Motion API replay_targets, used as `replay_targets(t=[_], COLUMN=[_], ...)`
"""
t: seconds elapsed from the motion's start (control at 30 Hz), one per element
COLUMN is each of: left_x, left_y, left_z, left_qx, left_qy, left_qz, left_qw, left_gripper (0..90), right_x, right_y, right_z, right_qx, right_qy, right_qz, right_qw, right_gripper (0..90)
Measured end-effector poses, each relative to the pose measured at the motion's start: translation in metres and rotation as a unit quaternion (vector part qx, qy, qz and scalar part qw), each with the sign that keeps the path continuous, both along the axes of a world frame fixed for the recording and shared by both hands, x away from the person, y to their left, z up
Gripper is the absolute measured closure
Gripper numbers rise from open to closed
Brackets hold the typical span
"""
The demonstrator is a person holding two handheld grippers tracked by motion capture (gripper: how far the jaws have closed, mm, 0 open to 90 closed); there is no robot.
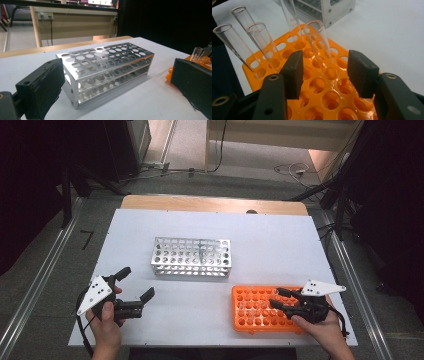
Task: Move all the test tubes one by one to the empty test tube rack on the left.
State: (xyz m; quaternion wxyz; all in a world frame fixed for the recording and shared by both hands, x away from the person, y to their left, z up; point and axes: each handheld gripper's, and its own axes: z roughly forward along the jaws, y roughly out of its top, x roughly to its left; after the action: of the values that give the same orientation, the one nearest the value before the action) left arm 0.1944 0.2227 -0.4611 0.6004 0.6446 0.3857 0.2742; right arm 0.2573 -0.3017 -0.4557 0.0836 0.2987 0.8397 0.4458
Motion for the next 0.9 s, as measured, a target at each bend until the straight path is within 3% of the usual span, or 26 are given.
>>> replay_targets(t=[0.2,0.47,0.9], left_x=[0.0,0.0,0.001], left_y=[-0.001,-0.005,-0.007], left_z=[-0.001,-0.001,-0.002], left_qx=[0.001,0.005,0.006], left_qy=[0.002,0.003,0.005], left_qz=[0.0,-0.006,-0.009], left_qw=[1.0,1.0,0.9999], left_gripper=[0.0,0.0,0.0], right_x=[0.003,0.004,0.008], right_y=[0.004,0.015,0.021], right_z=[-0.001,-0.002,-0.004], right_qx=[-0.016,-0.046,-0.067], right_qy=[0.01,0.005,0.007], right_qz=[0.006,0.01,0.0], right_qw=[0.9998,0.9989,0.9977], right_gripper=[52.3,56.3,63.9])
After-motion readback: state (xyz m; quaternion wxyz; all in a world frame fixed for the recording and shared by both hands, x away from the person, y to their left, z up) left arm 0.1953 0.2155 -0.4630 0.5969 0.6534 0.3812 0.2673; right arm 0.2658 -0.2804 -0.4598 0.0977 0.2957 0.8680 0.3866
